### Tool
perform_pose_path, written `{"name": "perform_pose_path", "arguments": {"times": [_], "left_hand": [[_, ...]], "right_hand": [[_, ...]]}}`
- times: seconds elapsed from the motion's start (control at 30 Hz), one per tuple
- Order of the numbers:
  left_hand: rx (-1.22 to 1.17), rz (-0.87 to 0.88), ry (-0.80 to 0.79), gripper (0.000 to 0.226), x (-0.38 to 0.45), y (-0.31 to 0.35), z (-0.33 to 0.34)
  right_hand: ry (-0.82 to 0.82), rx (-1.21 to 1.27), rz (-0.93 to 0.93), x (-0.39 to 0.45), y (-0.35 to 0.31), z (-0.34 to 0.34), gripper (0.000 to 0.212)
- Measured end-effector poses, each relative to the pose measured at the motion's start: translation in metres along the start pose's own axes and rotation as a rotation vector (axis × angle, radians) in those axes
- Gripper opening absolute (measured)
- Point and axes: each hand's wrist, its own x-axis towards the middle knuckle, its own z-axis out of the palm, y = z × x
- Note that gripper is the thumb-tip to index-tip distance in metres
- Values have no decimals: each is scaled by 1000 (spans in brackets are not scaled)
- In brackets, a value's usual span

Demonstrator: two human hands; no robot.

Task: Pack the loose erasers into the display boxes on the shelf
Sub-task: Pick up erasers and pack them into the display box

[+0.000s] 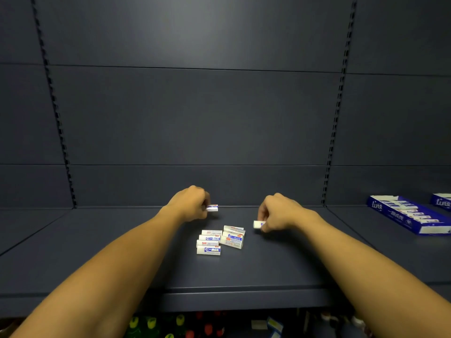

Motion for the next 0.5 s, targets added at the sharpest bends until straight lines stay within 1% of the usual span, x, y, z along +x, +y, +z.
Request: {"name": "perform_pose_path", "arguments": {"times": [0.1,0.23,0.37,0.5], "left_hand": [[-21,46,37,21,3,9,-11],[-20,124,87,21,8,31,-18],[6,216,117,24,14,54,-18],[9,277,137,24,21,75,-13]], "right_hand": [[105,-33,-20,-4,4,-7,17],[216,-56,19,-11,10,-11,18],[278,-75,38,-20,20,-12,19],[297,-111,58,-34,35,-9,20]]}}
